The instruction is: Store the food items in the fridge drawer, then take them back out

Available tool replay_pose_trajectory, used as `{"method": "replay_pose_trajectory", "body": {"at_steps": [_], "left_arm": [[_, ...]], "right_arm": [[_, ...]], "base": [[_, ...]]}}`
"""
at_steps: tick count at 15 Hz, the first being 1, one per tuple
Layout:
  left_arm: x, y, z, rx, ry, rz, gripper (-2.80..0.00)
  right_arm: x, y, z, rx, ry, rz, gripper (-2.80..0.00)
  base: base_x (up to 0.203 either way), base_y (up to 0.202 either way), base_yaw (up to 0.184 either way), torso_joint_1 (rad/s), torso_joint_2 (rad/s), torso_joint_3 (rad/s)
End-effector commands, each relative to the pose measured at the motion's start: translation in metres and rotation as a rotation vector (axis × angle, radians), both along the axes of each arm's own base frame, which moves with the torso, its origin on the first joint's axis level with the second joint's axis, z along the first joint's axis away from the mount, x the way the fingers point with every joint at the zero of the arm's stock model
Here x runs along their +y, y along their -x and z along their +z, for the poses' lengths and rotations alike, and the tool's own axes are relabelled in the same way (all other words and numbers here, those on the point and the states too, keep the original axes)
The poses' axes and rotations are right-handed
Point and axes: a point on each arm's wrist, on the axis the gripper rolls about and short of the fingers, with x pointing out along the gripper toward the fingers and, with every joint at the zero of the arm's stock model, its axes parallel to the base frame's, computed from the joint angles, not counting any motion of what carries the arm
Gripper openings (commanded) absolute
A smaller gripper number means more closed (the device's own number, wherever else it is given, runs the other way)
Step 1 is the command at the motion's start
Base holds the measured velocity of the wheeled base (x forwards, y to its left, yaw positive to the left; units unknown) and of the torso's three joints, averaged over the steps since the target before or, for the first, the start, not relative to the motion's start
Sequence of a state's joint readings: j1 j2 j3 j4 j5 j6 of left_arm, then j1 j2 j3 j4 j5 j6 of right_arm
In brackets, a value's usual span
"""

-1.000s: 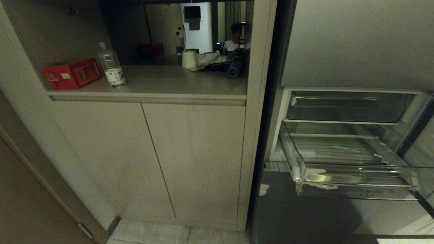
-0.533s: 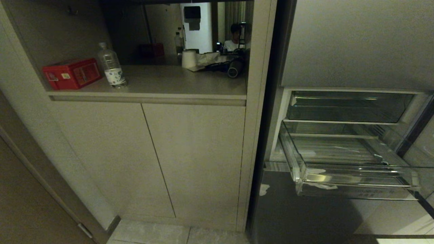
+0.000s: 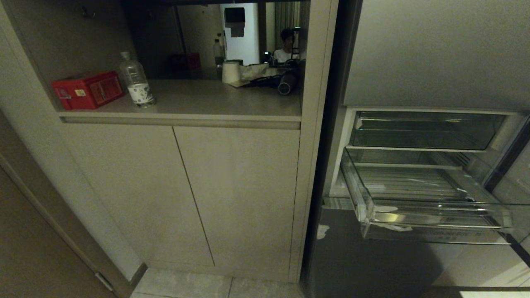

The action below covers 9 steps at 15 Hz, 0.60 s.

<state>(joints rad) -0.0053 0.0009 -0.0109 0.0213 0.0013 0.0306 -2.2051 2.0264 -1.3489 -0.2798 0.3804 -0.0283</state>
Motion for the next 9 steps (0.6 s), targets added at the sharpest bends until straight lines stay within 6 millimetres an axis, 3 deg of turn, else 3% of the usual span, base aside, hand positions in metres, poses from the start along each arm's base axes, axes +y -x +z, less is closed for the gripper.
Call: {"method": "replay_pose_trajectory", "body": {"at_steps": [1, 5, 9], "left_arm": [[0.0, 0.0, 0.0, 0.001, 0.0, 0.001, -2.8], [0.0, 0.0, 0.0, 0.001, 0.0, 0.001, -2.8], [0.0, 0.0, 0.0, 0.001, 0.0, -0.002, -2.8]], "right_arm": [[0.007, -0.023, 0.078, 0.065, 0.2, 0.023, -2.8], [-0.003, -0.082, 0.151, 0.057, 0.397, 0.194, -2.8], [-0.008, -0.166, 0.186, 0.021, 0.511, 0.45, -2.8]], "base": [[0.0, 0.0, 0.0, 0.0, 0.0, 0.0], [0.0, 0.0, 0.0, 0.0, 0.0, 0.0], [0.0, 0.0, 0.0, 0.0, 0.0, 0.0]]}}
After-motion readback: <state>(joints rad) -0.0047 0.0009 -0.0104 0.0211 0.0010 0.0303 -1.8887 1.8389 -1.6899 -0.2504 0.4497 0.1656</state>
